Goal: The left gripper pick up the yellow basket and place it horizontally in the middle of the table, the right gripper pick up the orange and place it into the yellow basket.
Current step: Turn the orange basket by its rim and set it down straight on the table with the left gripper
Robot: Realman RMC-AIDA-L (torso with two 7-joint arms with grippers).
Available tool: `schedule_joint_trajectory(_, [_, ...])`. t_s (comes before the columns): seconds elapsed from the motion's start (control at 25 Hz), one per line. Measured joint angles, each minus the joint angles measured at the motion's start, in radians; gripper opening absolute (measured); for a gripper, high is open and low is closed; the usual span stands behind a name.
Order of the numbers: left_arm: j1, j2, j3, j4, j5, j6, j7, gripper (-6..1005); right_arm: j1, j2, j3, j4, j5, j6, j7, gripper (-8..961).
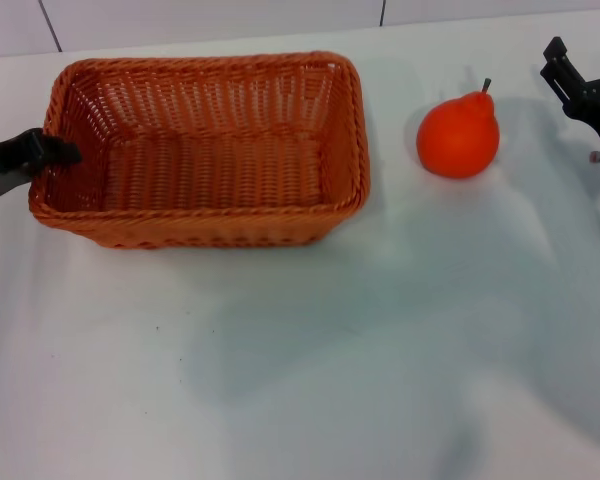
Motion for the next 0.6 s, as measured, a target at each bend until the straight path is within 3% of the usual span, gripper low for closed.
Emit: schedule_joint_trajectory(0.6, [0.005, -0.003, 0.002, -0.006, -0.007, -0.03, 0.0, 154, 0.0, 0.002, 0.0, 0.0, 0.0, 0.006, 0.0, 946])
